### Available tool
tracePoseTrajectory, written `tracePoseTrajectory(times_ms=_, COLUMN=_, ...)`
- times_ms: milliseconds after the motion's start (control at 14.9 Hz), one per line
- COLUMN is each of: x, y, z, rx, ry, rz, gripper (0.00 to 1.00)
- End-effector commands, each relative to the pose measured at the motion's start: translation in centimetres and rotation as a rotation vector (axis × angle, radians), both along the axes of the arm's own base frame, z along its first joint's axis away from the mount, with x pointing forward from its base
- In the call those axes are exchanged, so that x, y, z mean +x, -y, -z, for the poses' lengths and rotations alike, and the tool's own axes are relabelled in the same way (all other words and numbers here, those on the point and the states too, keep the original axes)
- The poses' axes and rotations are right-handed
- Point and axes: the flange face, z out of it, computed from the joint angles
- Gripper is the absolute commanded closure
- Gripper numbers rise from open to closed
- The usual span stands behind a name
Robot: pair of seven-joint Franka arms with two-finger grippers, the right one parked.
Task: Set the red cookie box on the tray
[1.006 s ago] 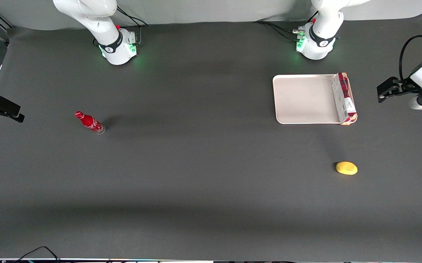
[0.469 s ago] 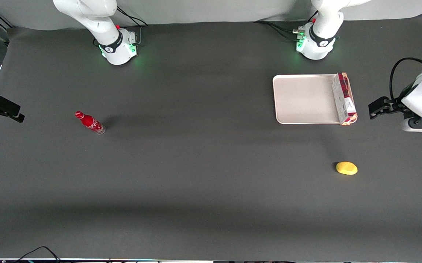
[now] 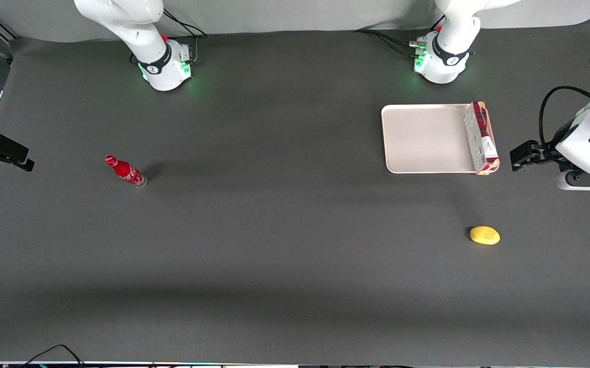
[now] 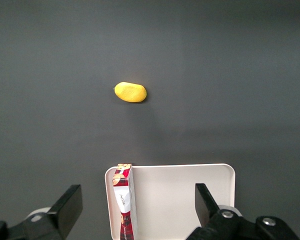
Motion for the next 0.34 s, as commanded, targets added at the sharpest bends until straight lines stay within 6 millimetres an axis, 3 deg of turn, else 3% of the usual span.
tracePoseTrajectory(times_ms=0, x=0.09, y=0.29, z=-0.87, rx=0.009, ry=0.005, rz=-0.043, gripper=0.00)
tracePoseTrajectory(times_ms=268, x=0.41, y=0.21, z=-0.94, rx=0.003, ry=0.009, rz=-0.033, gripper=0.00)
